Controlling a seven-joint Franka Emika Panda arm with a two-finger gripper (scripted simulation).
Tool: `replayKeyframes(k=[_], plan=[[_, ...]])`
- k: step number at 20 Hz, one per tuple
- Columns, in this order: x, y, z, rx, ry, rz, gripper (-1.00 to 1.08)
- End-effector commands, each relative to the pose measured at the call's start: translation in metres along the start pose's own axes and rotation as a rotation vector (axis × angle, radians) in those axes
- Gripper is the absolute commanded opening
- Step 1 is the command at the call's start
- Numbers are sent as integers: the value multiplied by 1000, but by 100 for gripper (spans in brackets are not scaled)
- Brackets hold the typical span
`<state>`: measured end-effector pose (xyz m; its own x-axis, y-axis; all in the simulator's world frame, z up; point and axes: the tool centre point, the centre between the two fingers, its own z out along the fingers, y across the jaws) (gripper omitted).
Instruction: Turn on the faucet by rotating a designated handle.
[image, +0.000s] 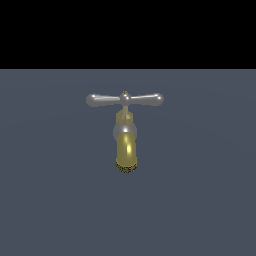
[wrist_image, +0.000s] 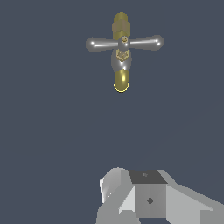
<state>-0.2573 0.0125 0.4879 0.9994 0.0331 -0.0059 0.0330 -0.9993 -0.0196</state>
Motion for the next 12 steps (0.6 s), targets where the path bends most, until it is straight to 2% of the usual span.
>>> replayKeyframes(k=[1,12], plan=[[0,0,0,0,0,0,-100],[7,-13,13,0,1,65,-100]])
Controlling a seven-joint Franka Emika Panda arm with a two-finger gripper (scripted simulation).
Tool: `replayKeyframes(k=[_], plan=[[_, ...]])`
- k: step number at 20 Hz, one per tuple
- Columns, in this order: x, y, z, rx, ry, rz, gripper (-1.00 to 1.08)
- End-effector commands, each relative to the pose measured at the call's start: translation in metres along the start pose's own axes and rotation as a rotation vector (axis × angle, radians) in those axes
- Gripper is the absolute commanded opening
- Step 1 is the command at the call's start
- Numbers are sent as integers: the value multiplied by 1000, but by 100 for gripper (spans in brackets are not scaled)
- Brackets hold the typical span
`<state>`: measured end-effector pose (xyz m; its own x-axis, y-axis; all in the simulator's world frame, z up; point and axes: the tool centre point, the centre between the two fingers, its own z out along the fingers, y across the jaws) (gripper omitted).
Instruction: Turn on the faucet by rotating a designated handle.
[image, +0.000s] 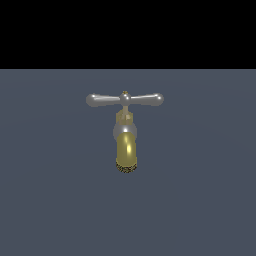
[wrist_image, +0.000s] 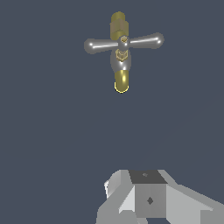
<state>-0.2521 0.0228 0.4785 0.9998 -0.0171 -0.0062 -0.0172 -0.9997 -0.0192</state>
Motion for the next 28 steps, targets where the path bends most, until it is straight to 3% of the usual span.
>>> replayKeyframes(k=[1,13,28], plan=[[3,-6,5,0,0,28,-100],[34,-48,49,0,2,254,-100],[94,-95,113,2,5,579,-100]])
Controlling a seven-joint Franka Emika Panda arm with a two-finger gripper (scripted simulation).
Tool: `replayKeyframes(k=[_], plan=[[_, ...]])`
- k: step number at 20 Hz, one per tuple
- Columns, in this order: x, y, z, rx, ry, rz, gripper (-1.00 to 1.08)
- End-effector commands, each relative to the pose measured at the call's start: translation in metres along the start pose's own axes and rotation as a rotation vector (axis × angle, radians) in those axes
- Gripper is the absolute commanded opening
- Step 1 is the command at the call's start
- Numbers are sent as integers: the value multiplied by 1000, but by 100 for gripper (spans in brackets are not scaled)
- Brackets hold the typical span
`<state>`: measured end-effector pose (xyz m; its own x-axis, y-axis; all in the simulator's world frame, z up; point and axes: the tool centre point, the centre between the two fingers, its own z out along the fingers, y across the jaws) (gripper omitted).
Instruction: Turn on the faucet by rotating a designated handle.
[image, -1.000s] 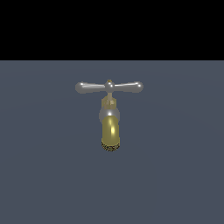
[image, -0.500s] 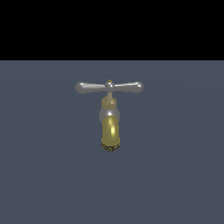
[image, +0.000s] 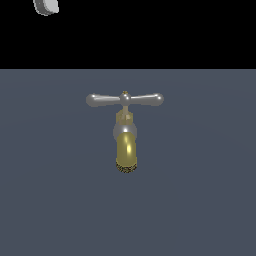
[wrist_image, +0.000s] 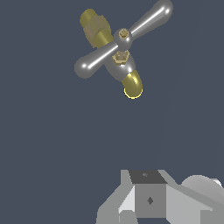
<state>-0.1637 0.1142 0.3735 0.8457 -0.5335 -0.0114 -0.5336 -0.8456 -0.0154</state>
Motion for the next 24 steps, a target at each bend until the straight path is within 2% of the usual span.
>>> replayKeyframes(k=[1,12,24], plan=[[6,-11,11,1,0,55,-100],[41,-54,54,3,2,283,-100],[87,-87,100,1,6,518,-100]])
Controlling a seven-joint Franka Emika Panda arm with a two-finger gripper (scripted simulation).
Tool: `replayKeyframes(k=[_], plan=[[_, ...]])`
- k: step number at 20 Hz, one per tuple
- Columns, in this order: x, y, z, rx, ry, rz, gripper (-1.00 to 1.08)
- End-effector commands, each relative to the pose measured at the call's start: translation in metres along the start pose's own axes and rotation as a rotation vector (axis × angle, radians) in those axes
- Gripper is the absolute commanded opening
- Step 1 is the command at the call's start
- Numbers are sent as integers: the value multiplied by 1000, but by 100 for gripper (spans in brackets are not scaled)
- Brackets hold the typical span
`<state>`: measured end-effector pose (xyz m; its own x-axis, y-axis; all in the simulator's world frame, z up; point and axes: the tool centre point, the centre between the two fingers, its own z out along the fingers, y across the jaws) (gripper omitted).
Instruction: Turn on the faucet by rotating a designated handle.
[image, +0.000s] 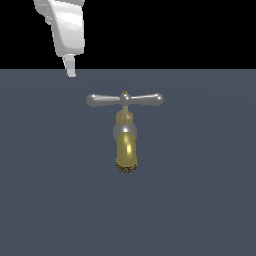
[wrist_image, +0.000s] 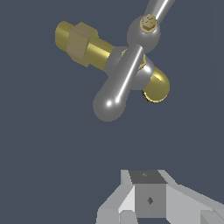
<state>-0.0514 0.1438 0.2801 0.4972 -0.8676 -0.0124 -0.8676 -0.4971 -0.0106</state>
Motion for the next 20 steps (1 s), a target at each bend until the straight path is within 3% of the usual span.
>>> replayKeyframes(k=[1,20], plan=[[7,-10,10,0,2,51,-100],[67,-68,74,-8,15,394,-100]])
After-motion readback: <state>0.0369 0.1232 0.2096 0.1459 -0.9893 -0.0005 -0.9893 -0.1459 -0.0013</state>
